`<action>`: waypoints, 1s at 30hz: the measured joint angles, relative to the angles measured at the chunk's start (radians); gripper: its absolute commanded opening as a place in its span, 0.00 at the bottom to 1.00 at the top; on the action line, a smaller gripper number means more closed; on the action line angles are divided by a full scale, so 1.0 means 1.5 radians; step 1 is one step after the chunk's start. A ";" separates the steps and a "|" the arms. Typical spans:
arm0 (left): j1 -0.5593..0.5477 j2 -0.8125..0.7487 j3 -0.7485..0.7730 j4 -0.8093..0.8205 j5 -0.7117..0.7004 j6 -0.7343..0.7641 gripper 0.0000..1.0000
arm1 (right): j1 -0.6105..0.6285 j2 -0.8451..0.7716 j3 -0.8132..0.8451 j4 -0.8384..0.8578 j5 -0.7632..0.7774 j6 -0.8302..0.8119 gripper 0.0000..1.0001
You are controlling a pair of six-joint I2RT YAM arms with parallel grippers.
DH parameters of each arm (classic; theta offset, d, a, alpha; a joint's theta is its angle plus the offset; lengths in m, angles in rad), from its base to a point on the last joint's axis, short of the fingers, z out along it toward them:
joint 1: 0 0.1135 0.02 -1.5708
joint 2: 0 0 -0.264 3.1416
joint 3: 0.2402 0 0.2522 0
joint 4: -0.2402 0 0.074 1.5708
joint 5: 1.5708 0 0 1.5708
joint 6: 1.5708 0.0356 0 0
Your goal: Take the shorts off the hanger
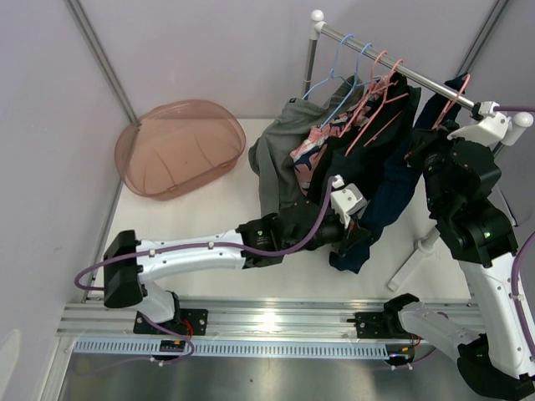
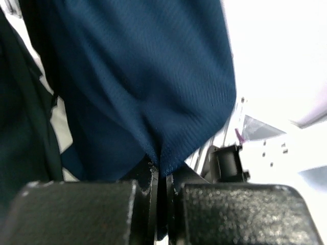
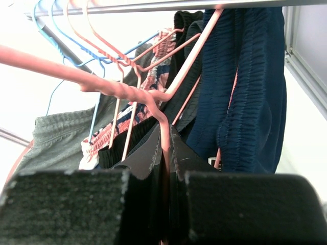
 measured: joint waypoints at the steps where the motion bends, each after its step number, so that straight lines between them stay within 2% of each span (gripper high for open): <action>1: -0.002 -0.011 -0.016 -0.001 -0.003 0.000 0.00 | -0.002 0.000 0.000 -0.001 0.003 -0.001 0.00; 5: -0.033 -0.074 -0.092 0.002 -0.032 0.000 0.00 | -0.015 0.001 0.000 -0.007 0.011 -0.005 0.00; 11: -0.151 -0.187 -0.201 0.004 -0.092 -0.007 0.00 | -0.052 0.010 0.004 -0.034 0.006 -0.009 0.00; 14: -0.188 -0.212 -0.246 0.015 -0.114 -0.021 0.00 | -0.066 0.013 0.009 -0.050 -0.002 -0.012 0.00; 23: -0.211 -0.162 -0.281 0.058 -0.138 -0.029 0.00 | -0.078 0.034 0.048 -0.113 -0.027 -0.012 0.00; 30: -0.211 -0.033 -0.194 0.047 -0.179 0.003 0.00 | -0.083 0.041 0.101 -0.164 -0.067 0.009 0.00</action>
